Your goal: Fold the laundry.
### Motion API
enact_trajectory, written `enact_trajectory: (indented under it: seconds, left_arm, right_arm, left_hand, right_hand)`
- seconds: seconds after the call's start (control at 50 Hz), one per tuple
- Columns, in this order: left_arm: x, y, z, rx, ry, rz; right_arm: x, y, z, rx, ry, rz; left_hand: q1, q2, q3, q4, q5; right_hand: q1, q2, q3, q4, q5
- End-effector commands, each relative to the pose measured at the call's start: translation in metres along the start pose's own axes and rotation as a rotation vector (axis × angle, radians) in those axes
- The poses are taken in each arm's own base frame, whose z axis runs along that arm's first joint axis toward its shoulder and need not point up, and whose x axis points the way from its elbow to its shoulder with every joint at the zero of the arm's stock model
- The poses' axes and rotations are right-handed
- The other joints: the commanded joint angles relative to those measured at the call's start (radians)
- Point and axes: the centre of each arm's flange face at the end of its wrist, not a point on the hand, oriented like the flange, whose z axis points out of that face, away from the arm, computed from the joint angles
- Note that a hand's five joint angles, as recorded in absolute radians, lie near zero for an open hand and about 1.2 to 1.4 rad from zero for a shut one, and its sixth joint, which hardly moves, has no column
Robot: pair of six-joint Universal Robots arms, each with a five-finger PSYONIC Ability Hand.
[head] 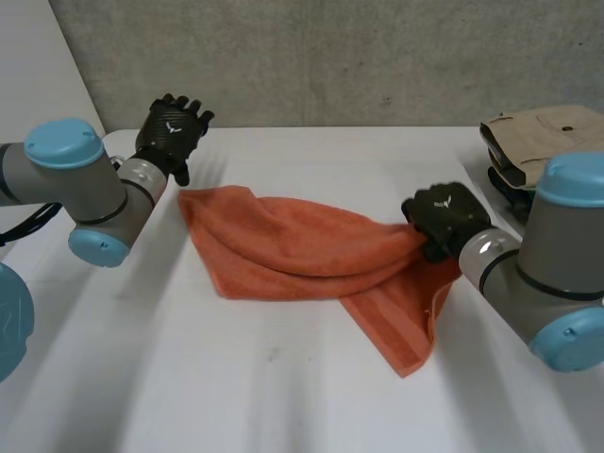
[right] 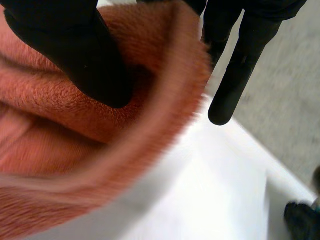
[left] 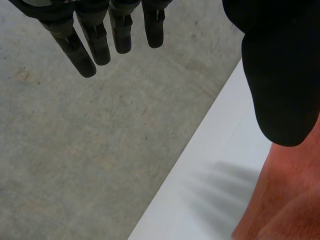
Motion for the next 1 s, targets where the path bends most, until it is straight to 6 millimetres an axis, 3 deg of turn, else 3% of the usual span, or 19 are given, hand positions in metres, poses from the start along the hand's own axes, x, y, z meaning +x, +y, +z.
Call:
enact_trajectory:
  seconds: [0.02,0.2,0.32,0.4,0.46,0.54,0.58,0.74,0.84,0.9,0.96,1.0]
  left_arm:
    - [0.026,-0.004,-0.015,-0.065,0.136,-0.055]
    - [0.057,-0.005,-0.044,-0.176,0.375,-0.125]
    - [0.065,-0.009,-0.051,-0.204,0.426,-0.146]
    - [0.073,-0.013,-0.052,-0.202,0.432,-0.153]
    - [0.080,-0.015,-0.052,-0.202,0.440,-0.167]
    - [0.092,-0.018,-0.050,-0.202,0.427,-0.159]
    - [0.091,-0.019,-0.048,-0.215,0.395,-0.153]
    - [0.069,-0.027,-0.045,-0.278,0.236,-0.180]
    - [0.041,-0.053,-0.044,-0.221,0.172,-0.200]
    - [0.010,-0.084,-0.041,-0.128,0.084,-0.212]
    - [-0.028,-0.130,-0.043,0.021,-0.054,-0.258]
    - [-0.038,-0.146,-0.047,0.070,-0.095,-0.274]
  right_arm:
    - [0.000,-0.056,-0.022,0.154,-0.030,-0.011]
    - [0.001,-0.129,-0.050,0.328,-0.041,-0.030]
    - [0.001,-0.151,-0.059,0.363,-0.050,-0.038]
    - [-0.002,-0.162,-0.069,0.381,-0.055,-0.034]
    - [-0.001,-0.169,-0.076,0.402,-0.045,-0.033]
    - [0.004,-0.175,-0.084,0.419,-0.022,-0.019]
    - [0.005,-0.174,-0.084,0.414,-0.019,-0.010]
    - [0.015,-0.159,-0.074,0.354,0.009,0.009]
    - [0.017,-0.147,-0.058,0.332,0.016,0.003]
    - [0.032,-0.146,-0.031,0.392,0.087,-0.030]
    - [0.048,-0.145,0.002,0.467,0.179,-0.084]
    - [0.058,-0.150,0.019,0.571,0.249,-0.128]
  left_hand:
    - [-0.020,-0.029,-0.037,-0.027,-0.050]
    - [-0.020,-0.029,-0.037,-0.027,-0.050]
    - [0.057,0.048,0.040,0.050,0.026]
    - [0.418,0.409,0.400,0.411,0.387]
    - [0.521,0.512,0.504,0.514,0.490]
    - [1.098,1.089,1.081,1.091,1.067]
    - [1.202,1.193,1.185,1.195,1.171]
    - [1.202,1.193,1.185,1.195,1.171]
    - [1.202,1.193,1.185,1.195,1.171]
    - [1.202,1.193,1.185,1.195,1.171]
    - [1.202,1.193,1.185,1.195,1.171]
    - [1.202,1.193,1.185,1.195,1.171]
  right_hand:
    - [0.266,0.222,0.213,0.205,0.240]
    - [0.266,0.222,0.213,0.205,0.240]
    - [0.266,0.222,0.213,0.205,0.240]
    - [0.266,0.222,0.213,0.205,0.240]
    - [0.266,0.222,0.213,0.205,0.240]
    - [0.266,0.222,0.213,0.205,0.240]
    - [0.266,0.222,0.213,0.205,0.240]
    - [0.266,0.222,0.213,0.205,0.240]
    - [0.266,0.222,0.213,0.205,0.240]
    - [0.266,0.222,0.213,0.205,0.240]
    - [0.266,0.222,0.213,0.205,0.240]
    - [0.266,0.222,0.213,0.205,0.240]
